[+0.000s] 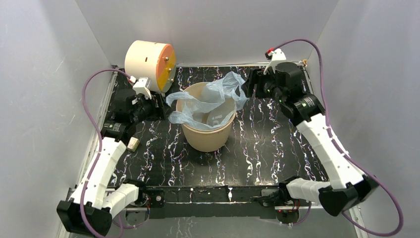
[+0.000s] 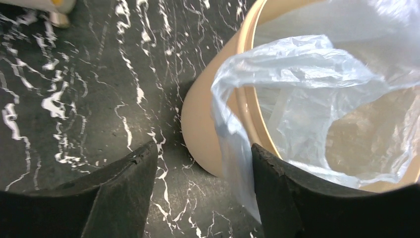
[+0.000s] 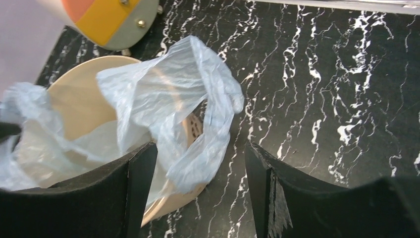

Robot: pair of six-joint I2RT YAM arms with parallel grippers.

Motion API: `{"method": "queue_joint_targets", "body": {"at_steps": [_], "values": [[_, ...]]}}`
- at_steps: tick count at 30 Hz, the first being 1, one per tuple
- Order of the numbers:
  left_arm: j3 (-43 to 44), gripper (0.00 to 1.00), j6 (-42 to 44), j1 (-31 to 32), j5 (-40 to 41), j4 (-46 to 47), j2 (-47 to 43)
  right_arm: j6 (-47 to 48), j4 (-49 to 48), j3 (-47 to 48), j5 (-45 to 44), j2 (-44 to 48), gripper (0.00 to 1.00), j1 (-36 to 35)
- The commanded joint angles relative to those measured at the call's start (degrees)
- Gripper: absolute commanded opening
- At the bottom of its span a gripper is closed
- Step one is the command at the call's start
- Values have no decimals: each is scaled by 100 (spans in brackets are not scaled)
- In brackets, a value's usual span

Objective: Put the trash bags into the trash bin

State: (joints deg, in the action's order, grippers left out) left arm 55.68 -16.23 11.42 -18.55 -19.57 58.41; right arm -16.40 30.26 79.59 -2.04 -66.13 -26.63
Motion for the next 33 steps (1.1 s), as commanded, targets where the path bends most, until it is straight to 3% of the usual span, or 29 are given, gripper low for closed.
{"method": "queue_joint_targets", "body": {"at_steps": [1,8,14,17,21,24,28,33], "values": [[481,69,279,9,648,-424,-485,578,-244,639,-205,-576,75,19],[1081,81,596,9,735,-732,-544,989,95,1457,474,-1633,78,23],[2029,84,1517,9,-1287,-756,222,1049,523,1970,507,-2375,77,26],[2625,84,1877,9,-2137,-873,872,974,437,1925,701,-2422,64,22],[3298,82,2100,49,-2816,-949,1616,795,364,1838,720,-2256,38,21],[3845,82,2682,613,-2561,-1418,2057,762,216,1582,689,-1970,27,24],[4843,82,3741,1863,-1414,-2620,2798,721,94,1403,808,-1813,14,21],[5226,84,4384,2395,-819,-3223,3203,636,138,1379,925,-1895,4,19]]}}
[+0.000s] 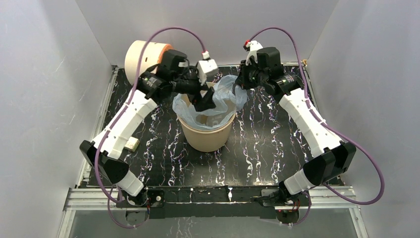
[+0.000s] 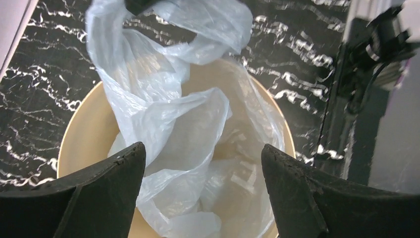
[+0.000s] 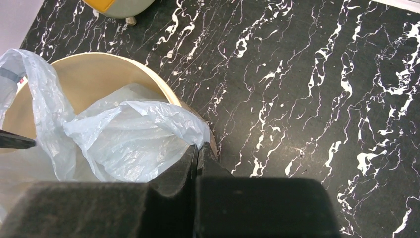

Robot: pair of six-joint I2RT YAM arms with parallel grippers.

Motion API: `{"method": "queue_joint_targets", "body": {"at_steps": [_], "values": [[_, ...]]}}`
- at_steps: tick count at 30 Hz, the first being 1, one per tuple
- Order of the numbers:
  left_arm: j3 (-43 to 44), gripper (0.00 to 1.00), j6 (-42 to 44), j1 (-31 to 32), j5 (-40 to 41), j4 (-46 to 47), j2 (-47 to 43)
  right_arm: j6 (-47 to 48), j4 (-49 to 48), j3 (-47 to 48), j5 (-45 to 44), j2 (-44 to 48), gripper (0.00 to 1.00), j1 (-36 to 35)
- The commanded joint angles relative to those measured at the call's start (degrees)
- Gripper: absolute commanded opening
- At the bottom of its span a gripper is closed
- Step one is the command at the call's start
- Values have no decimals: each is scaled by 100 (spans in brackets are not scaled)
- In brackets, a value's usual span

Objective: Put the trash bags into the trash bin

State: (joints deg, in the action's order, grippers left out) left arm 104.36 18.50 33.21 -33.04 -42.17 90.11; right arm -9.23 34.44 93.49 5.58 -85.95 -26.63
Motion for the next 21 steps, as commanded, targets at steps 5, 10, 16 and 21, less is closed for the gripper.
{"method": "queue_joint_targets", "body": {"at_steps": [5,10,16,21], "values": [[529,84,1454,648,1275,-1697,333,-201,-226,76,132,26,3,27],[368,84,1603,1003,2059,-1531,473,-257,-279,64,256,69,5,24],[397,67,1600,1125,2196,-1495,789,-274,-240,29,276,79,8,19],[297,10,1227,1128,3147,-1221,778,-326,-84,64,22,87,10,25]]}}
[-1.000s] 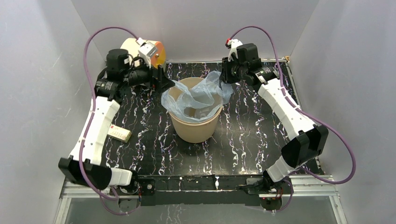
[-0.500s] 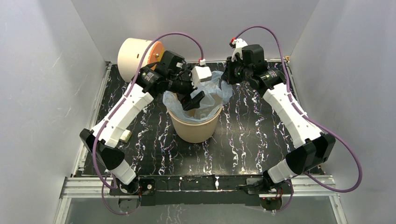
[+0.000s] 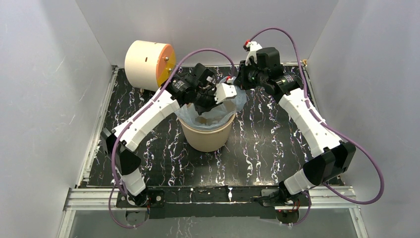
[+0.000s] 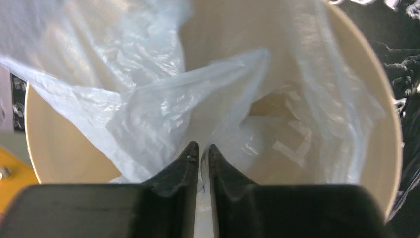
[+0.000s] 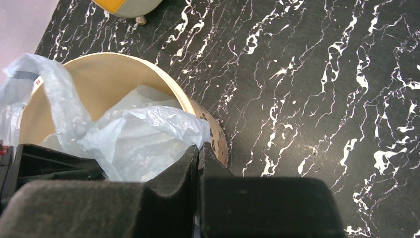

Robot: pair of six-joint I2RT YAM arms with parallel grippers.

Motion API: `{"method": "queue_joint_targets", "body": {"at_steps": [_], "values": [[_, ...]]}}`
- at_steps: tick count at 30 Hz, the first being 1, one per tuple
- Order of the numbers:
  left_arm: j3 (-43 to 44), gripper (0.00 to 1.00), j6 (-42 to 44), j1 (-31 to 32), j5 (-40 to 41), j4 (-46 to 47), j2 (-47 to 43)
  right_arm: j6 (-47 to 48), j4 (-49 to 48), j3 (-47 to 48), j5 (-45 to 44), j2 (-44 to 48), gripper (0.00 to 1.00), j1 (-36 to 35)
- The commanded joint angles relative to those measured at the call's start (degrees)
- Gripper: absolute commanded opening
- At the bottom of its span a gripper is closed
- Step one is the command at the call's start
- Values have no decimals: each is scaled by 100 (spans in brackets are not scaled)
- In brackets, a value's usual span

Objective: Put the trash bags into the trash bin

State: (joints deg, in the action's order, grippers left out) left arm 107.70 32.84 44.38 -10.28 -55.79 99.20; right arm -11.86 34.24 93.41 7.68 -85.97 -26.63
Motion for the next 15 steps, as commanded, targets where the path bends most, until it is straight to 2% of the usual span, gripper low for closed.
{"method": "queue_joint_targets", "body": {"at_steps": [1,5,10,15], "values": [[-203,1,-266,11,1183,338,-249,-90,13,92,-320,87,9,23],[-845,0,-623,-180,1606,1085,-755,-149,319,125,-599,143,9,55],[-1097,0,-1383,-1024,1055,1636,-1105,-248,528,-24,-1028,396,7,96],[-1273,0,-1949,-1526,1206,2028,-1250,-153,965,-95,-1255,682,4,110]]}}
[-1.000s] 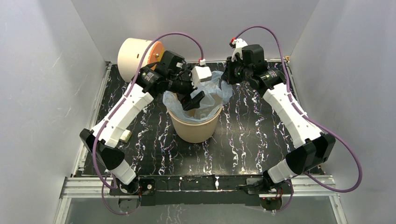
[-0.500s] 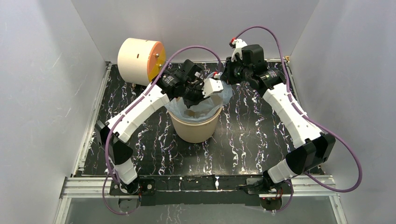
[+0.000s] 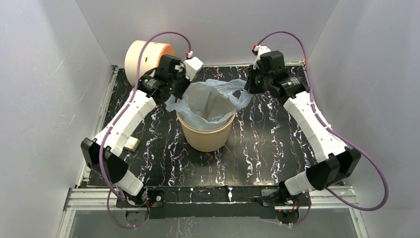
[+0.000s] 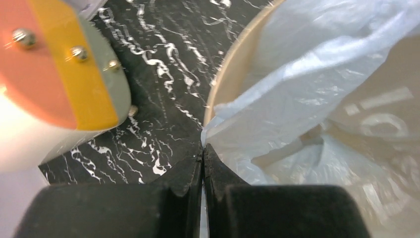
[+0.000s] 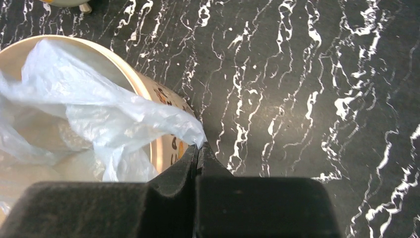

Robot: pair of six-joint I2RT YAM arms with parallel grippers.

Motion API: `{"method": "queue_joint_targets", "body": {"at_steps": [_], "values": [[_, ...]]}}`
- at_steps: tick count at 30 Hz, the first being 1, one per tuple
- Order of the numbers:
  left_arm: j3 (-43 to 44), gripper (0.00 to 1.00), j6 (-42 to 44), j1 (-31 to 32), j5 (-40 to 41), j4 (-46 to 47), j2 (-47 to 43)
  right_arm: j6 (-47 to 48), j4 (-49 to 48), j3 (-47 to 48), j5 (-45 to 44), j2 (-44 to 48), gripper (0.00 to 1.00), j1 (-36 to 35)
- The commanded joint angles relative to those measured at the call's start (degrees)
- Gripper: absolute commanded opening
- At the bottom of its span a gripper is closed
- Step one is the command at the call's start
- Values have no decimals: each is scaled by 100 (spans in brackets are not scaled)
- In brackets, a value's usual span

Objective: Put the trash bags into the trash bin

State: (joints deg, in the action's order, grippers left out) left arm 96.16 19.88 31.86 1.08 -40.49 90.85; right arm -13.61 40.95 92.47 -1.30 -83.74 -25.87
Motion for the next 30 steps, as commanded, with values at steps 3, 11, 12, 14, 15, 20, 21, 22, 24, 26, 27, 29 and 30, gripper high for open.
{"method": "queue_joint_targets", "body": {"at_steps": [3,11,12,14,15,20,21,22,24,26,27,29,30], "values": [[52,0,-646,-370,19,371,-245,151,474,-95,-211,730,3,38],[39,0,-639,-373,-672,402,-2,530,1068,-124,1276,1093,0,38],[40,0,-635,-373,-664,420,47,535,1020,-186,963,1019,2,38],[35,0,-607,-373,-676,439,164,492,927,-254,293,724,2,37],[38,0,-571,-373,-700,410,184,521,1015,-162,310,515,1,37],[-261,0,-617,-391,-443,626,-117,423,1261,94,71,-117,5,38],[-341,0,-670,-391,-521,709,-213,413,1182,74,-41,-82,7,38],[-369,0,-723,-391,-573,785,-302,405,1099,67,-106,-21,12,38],[-378,0,-772,-397,-593,865,-443,371,949,63,-175,152,17,36],[-343,0,-784,-402,-583,905,-538,408,830,61,-228,386,20,38],[-322,0,-776,-407,-575,912,-574,481,776,51,-166,503,20,38],[-300,0,-781,-416,-543,937,-621,619,629,-1,43,810,20,36],[-316,0,-794,-417,-508,980,-652,630,539,-35,86,937,17,38]]}}
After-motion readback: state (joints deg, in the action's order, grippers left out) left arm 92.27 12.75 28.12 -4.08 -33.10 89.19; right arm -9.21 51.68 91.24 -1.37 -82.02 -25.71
